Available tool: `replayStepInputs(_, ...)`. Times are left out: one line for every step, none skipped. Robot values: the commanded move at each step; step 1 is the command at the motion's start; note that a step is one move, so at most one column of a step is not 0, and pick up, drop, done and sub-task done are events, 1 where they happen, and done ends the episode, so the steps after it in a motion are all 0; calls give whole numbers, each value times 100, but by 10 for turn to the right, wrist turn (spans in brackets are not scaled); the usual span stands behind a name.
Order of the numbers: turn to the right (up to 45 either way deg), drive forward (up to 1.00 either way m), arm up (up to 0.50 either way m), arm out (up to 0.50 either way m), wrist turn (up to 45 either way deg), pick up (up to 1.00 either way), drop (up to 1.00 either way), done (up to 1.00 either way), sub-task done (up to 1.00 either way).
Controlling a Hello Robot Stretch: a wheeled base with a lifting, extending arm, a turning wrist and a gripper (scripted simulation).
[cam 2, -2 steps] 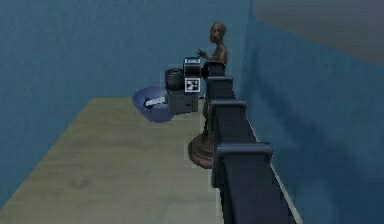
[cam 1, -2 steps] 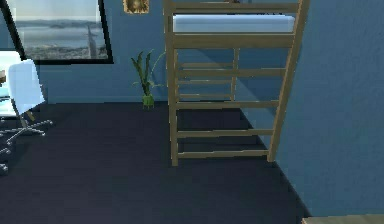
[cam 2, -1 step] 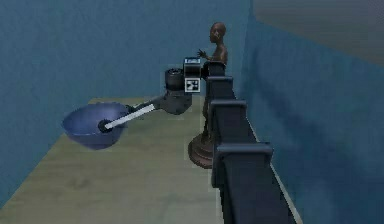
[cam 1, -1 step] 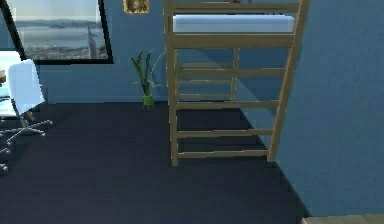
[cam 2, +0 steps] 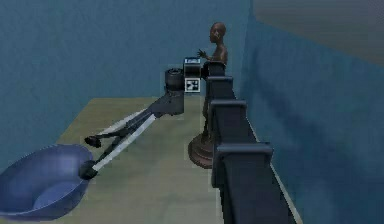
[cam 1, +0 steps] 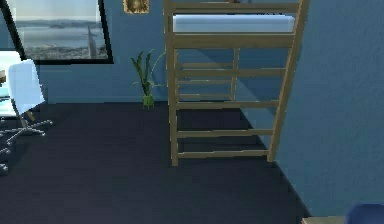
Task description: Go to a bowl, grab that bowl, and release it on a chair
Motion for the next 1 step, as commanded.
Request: replayStepInputs(0,0,0,0,-210,0,0,0,0)
